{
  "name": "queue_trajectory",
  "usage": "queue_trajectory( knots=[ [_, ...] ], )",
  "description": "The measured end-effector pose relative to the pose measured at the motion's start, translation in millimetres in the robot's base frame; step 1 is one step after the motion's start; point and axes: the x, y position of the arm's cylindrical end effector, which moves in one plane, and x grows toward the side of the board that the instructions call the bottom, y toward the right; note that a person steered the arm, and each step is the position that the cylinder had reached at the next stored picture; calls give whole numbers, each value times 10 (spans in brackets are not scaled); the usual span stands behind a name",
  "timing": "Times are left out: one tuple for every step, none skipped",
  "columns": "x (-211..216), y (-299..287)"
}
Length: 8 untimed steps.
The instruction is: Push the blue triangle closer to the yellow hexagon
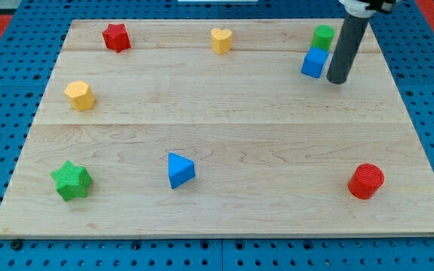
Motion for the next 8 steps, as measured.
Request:
queue_trajectory(
  knots=[
    [685, -286],
    [978, -1323],
    [1620, -2091],
    [1699, -2578],
    [2302, -2106],
    [2114, -2800],
    [1668, -3051],
    [1205, -3190]
  ],
)
